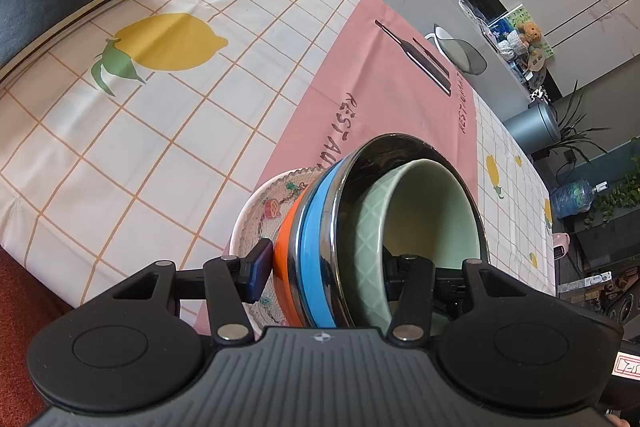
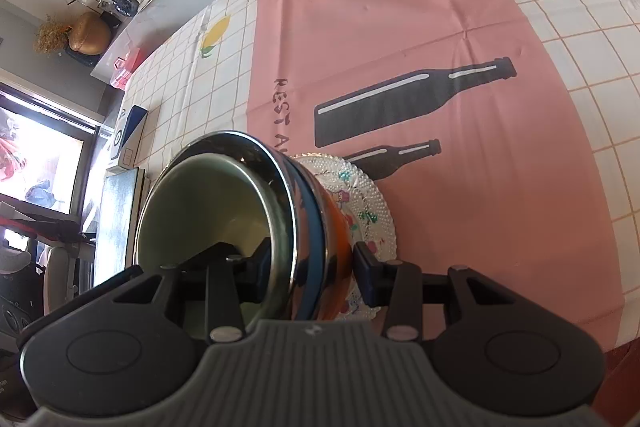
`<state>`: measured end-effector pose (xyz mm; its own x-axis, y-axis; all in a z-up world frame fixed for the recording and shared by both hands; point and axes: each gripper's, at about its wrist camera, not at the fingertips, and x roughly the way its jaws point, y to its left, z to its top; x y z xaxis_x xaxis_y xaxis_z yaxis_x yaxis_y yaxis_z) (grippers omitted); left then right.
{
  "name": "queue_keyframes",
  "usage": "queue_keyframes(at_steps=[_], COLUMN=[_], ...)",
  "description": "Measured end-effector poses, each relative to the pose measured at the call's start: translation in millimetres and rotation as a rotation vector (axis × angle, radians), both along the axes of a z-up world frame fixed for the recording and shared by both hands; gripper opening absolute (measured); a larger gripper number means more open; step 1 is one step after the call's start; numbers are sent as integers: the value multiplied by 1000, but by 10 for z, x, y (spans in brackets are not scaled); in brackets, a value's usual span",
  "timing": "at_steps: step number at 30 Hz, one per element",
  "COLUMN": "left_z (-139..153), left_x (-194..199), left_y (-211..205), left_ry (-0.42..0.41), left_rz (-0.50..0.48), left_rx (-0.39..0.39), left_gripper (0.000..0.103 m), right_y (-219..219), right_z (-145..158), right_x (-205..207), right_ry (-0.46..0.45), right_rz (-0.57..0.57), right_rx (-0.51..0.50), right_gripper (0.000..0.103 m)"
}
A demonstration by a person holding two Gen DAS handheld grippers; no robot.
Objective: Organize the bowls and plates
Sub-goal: 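Carry the nested bowls with both tools and lower them onto the plate stack, then open both tools to release the nested bowls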
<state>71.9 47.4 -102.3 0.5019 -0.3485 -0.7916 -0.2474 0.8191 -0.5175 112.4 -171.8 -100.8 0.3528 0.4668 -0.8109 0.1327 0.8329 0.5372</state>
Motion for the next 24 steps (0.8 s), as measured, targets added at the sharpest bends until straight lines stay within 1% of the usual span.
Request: queue_keyframes(at_steps=[16,21,24], left_z=[11,23,79], left_x=[37,60,53], left_y=[-15,-20,-8], left_ry=[11,13,-20], left_rz=[-11,-23,-17], left_rx=[14,27,47], left_gripper=[56,55,56], right_y=[46,63,60], right_z=[24,45,67], right_x=[77,91,86], right_ry=[-9,-12,-30], right_rz=[17,41,47], right_rx=[-30,-31,-38], right_gripper=[41,46,48])
